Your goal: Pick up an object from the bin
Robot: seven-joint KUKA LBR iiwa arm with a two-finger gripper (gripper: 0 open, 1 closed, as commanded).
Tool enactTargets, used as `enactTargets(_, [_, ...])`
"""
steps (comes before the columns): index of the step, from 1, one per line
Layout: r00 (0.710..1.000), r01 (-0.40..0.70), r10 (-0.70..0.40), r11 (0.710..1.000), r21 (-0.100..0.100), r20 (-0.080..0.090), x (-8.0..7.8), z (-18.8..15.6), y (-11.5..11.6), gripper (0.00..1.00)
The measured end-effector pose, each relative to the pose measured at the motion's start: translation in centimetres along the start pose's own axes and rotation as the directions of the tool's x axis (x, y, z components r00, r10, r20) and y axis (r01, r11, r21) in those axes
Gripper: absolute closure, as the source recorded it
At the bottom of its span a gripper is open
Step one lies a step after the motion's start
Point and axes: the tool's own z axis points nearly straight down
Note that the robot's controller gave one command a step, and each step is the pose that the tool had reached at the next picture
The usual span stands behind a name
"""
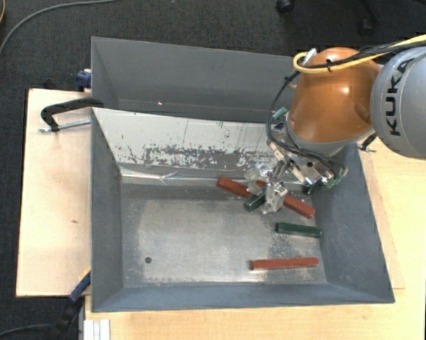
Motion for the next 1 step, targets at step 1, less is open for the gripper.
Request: enactTargets(1, [1.000,0.002,-0.002,1.000,0.011,0.013,-0.30,-6.74,0.63,1.00])
